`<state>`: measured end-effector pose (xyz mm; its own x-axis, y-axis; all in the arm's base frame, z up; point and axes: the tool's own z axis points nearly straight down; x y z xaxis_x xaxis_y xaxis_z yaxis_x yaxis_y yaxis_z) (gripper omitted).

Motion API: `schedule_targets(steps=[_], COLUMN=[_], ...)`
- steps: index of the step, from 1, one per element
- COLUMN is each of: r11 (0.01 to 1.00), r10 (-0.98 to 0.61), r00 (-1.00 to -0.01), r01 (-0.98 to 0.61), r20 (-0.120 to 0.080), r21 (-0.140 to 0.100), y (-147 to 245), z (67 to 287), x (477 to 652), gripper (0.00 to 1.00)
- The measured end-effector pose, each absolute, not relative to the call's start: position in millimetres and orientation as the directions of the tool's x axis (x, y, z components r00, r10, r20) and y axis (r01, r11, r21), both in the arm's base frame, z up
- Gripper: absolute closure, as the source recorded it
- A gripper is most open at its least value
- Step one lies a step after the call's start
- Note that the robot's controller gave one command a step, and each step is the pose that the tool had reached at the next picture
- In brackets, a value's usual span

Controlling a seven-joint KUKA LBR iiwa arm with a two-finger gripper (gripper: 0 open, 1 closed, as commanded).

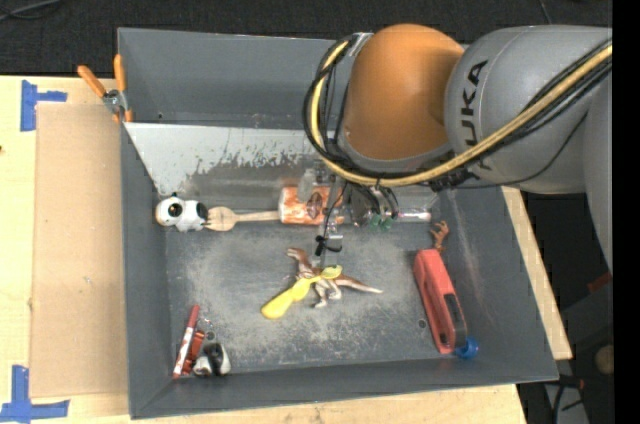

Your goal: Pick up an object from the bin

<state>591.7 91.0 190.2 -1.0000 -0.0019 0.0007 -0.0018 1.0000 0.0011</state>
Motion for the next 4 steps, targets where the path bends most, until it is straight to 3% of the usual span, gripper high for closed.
schedule_targets(steps=[1, 2, 3, 4], r11=[0.982, 0.942, 0.79, 0.785], r10=[-0.188, -0.336, -0.613, -0.619], r00=[-0.982, -0.942, -0.79, -0.785], r01=[-0.188, -0.336, -0.613, -0.619], r20=[0.0, -0.002, -0.007, -0.008], r21=[0.001, 0.002, -0.002, 0.0], y=[72.7, 58.5, 56.2, 39.6], z=[134.5, 67.7, 69.2, 69.5], x=[577.7, 549.9, 550.3, 560.7], gripper=[0.0, 0.0, 0.0, 0.0])
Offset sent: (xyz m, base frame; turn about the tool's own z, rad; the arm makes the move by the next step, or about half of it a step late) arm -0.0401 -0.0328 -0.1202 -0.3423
